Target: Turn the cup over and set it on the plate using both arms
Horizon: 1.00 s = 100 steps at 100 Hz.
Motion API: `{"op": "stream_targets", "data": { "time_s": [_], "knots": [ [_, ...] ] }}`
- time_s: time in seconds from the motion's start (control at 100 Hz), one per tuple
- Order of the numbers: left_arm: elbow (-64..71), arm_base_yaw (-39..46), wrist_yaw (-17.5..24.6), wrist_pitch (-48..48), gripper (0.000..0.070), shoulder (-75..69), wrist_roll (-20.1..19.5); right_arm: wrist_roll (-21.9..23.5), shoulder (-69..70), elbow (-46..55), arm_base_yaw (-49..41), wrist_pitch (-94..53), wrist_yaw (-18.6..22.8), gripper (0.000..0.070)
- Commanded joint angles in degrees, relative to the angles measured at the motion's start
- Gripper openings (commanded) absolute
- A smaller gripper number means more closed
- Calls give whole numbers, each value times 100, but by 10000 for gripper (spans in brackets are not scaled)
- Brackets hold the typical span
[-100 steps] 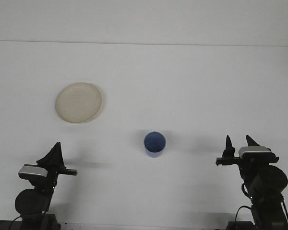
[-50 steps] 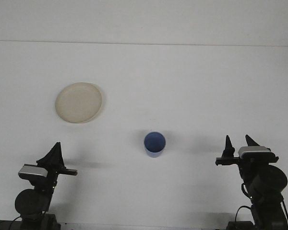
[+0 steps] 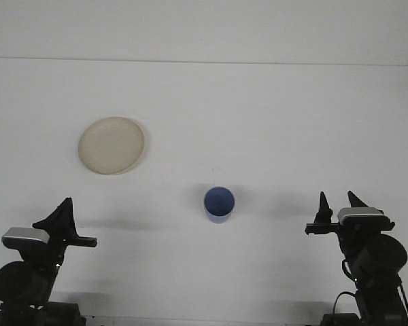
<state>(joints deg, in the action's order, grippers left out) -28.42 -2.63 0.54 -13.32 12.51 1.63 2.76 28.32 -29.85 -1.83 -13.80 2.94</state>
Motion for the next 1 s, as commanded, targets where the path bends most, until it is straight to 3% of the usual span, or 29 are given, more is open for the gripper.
{"op": "stream_targets", "data": {
  "time_s": [0.0,0.39,0.8,0.86,0.99],
  "knots": [
    [-636,4,-9,-564,11,494,94,15,17,-59,-13,81,2,435],
    [-3484,0,-9,-3565,11,3386,26,15,17,-59,-13,79,2,435],
    [-3689,0,-9,-3351,25,3941,61,15,15,-59,-13,81,0,435],
    [-3689,0,-11,-3357,100,3939,68,15,15,-59,-13,81,0,435],
    [-3689,0,-9,-3383,390,3939,98,15,15,-59,-13,81,2,435]
  ]
}}
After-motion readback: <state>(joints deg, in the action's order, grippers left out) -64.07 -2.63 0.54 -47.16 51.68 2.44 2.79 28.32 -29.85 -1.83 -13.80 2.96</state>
